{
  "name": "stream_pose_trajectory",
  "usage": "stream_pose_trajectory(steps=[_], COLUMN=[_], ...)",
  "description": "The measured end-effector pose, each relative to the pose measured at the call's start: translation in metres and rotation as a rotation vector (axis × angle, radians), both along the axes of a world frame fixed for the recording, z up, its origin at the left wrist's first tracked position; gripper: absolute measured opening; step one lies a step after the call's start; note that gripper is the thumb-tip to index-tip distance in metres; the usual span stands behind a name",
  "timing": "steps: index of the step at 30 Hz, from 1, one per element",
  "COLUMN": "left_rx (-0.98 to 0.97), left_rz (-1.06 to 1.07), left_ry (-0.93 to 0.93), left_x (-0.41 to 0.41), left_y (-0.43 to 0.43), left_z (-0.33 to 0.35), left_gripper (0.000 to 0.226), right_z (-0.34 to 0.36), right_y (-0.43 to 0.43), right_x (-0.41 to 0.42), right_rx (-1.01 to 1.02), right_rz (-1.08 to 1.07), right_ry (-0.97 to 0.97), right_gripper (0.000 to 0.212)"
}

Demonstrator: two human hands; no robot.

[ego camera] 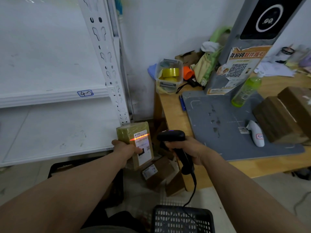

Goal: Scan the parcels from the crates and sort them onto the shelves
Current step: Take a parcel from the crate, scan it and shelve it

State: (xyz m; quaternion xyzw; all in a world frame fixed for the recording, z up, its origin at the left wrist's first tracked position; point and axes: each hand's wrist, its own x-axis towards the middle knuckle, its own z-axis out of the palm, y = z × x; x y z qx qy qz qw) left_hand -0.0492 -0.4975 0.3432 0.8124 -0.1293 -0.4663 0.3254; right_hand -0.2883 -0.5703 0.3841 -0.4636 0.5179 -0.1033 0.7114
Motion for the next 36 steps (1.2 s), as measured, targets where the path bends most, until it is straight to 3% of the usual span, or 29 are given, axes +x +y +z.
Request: stream_pose_trajectory(steps=[18, 23, 25, 28, 33, 36], left_rx=[0.000, -0.017, -0.026, -0.031, -0.025, -0.023], left_rz=[-0.045, -0.053, -0.092, -0.176, -0.231, -0.234], left_ry=[-0.002, 0.090, 0.150, 0.210, 0.236, 0.253], left_x=[-0.003, -0.001, 0.001, 0.004, 0.004, 0.005], left_y=[0.004, 0.004, 0.004, 0.003, 0.002, 0.002], left_z=[0.001, 0.004, 0.005, 0.007, 0.008, 0.008], left_gripper=[0.085, 0.087, 0.093, 0.099, 0.103, 0.102], right_z=[-0.008, -0.027, -0.039, -0.057, -0.071, -0.077], right_y=[-0.003, -0.017, -0.023, -0.030, -0.037, -0.038], right_x=[-0.004, -0.010, -0.014, -0.021, -0.023, -0.025], right_rx=[-0.032, -0.219, -0.255, -0.282, -0.285, -0.252], right_rz=[0.000, -0.029, -0.036, -0.031, -0.002, -0.018], right_ry=[0.051, 0.446, 0.570, 0.674, 0.792, 0.807], right_gripper=[0.038, 0.019, 0.020, 0.028, 0.020, 0.032])
